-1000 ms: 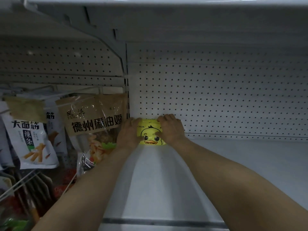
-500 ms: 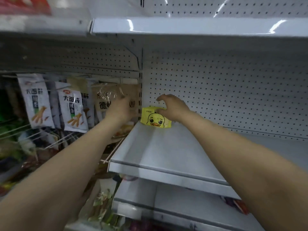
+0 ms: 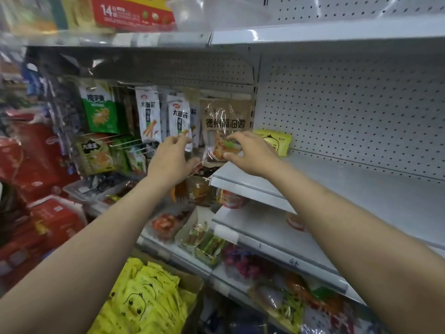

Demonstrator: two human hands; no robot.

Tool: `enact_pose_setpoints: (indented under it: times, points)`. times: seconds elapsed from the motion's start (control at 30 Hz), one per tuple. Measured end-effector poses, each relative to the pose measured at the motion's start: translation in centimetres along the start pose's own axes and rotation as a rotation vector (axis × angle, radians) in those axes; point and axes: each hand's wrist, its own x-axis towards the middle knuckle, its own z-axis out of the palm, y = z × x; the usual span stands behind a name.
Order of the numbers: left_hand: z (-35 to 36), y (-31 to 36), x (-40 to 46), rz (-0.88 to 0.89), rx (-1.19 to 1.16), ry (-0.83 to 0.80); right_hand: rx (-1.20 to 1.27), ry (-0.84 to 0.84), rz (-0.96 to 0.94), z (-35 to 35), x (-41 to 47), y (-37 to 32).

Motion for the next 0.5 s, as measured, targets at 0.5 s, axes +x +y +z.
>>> enact_pose_setpoints:
  times: [0.5]
  points:
    - [-2.5, -18.0, -7.0, -0.168, 0.121, -0.061, 0.067, -0.254, -0.218, 13.3, 4.7, -15.4]
